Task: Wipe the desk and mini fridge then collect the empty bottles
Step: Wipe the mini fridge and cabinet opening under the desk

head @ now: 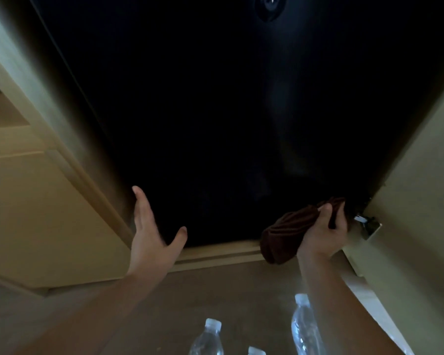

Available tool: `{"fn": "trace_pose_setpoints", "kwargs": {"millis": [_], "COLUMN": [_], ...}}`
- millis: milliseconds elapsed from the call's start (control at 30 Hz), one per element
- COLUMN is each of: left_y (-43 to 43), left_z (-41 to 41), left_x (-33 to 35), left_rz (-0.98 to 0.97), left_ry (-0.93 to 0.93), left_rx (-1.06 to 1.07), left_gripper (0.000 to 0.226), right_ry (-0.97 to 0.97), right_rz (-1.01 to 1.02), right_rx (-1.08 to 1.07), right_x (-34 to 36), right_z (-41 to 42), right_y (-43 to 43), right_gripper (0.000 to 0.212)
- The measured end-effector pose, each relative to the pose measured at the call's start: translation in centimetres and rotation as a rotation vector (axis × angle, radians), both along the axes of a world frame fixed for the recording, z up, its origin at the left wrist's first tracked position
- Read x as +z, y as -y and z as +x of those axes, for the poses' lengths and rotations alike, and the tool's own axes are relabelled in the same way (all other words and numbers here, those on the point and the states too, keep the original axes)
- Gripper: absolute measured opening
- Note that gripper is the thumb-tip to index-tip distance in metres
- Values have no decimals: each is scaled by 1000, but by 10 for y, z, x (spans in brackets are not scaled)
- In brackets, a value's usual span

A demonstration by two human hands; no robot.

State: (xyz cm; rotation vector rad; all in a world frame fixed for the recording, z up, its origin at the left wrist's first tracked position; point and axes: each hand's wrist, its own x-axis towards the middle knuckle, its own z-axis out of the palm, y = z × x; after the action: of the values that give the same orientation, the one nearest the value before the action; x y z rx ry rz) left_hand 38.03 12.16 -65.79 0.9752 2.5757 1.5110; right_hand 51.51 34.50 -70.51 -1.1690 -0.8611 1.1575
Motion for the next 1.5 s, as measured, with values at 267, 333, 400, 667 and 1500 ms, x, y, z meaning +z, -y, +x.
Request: {"fn": "trace_pose_setpoints", "kwargs": {"millis": [267,333,400,667,1500], "left_y": [3,2,1,7,42], "left_z": [2,1,0,-6,-14], "left_x": [-14,-14,-16,-17,63], "left_rz": [4,9,4,-2,247], "left_ry": [115,129,109,119,86], "left_rx": [1,10,11,-43,-227], "left_gripper": [108,105,109,112,60], "right_ry": [-243,-247,-299,-226,-184], "right_rz": [-230,-198,-198,-230,52], "right_rx": [-46,-30,-25,-114,115], "right_x": [14,24,29,12,103], "right_z": [-16,-23,-32,-50,-129], "right_y": [9,17,25,45,180], "right_gripper": [35,34,33,33,39]}}
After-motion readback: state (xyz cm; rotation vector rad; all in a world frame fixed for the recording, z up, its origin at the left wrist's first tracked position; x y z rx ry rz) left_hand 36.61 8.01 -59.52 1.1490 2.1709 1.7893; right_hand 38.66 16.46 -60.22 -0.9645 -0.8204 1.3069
